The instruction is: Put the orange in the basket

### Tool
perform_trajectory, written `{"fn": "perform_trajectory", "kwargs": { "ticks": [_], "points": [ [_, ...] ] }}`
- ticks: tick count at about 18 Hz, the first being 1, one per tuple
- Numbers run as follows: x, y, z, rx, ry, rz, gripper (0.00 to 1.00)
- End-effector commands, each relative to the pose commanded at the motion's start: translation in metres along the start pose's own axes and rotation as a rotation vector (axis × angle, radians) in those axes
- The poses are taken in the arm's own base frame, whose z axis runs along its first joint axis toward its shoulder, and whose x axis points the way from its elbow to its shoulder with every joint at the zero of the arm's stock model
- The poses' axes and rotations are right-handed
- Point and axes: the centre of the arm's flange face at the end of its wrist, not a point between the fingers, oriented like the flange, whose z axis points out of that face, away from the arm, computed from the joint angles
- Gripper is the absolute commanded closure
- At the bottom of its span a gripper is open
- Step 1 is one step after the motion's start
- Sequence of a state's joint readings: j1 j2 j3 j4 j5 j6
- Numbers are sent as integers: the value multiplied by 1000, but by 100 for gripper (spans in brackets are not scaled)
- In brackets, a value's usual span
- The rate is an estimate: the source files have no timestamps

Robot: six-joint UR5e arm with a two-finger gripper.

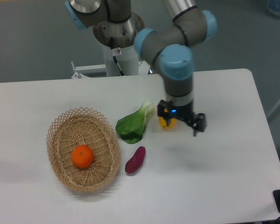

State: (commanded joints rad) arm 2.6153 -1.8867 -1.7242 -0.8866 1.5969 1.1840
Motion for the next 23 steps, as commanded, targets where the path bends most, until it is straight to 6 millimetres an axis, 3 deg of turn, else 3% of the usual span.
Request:
{"fn": "perform_trajectory", "kwargs": {
  "ticks": [5,23],
  "points": [
    [-12,18,3,-5,2,44,0],
    [-14,26,2,-19,24,31,0]
  ]
}}
